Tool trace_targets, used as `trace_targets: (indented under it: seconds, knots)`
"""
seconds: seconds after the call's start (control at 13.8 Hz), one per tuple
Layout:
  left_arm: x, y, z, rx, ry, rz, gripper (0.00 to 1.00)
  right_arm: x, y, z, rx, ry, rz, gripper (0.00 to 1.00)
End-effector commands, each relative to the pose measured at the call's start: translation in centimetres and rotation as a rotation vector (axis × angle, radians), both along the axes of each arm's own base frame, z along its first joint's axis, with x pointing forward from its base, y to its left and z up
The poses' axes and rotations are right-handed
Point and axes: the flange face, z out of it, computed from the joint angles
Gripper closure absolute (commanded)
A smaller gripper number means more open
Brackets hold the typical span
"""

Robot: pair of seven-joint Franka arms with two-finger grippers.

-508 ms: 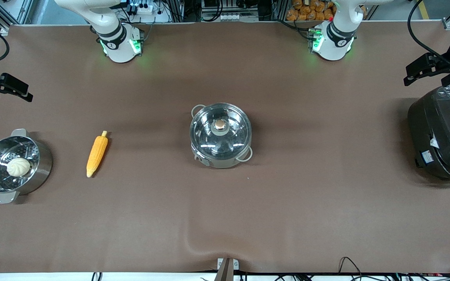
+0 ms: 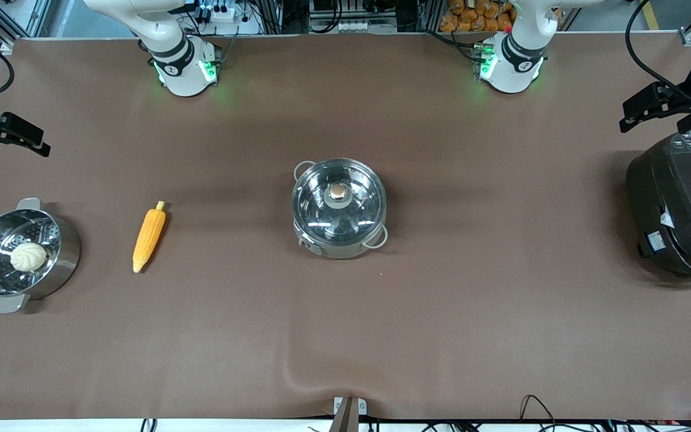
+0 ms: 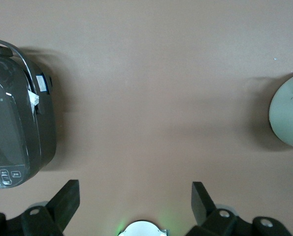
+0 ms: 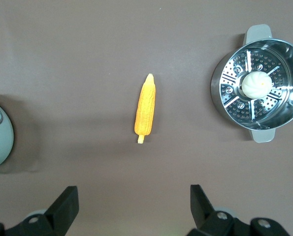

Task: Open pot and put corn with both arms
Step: 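Reach the right gripper to the corn while the left gripper reaches the lid knob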

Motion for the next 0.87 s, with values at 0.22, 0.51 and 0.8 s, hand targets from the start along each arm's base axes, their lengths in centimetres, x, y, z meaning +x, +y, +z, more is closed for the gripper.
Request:
trace_targets:
  seconds: [0.22,0.51,0.8]
  knots:
    - [1.6,-9.4,-3.0,0.016,0.021,-0.029,0.00,0.4,0.6,-1.0,0.007,0.018,0.002,0.00]
    - [2.9,-24.6,-7.5,-0.066,-0.009,0.220,0.00,1.7,1.8,-8.6,0.000,-0.021,0.019,0.00]
    - [2.5,-38.7,-14.4,-0.121,0.019,0.450,0.00,0.7,2.0,-23.5,-0.014,-0.043,0.014,0.00]
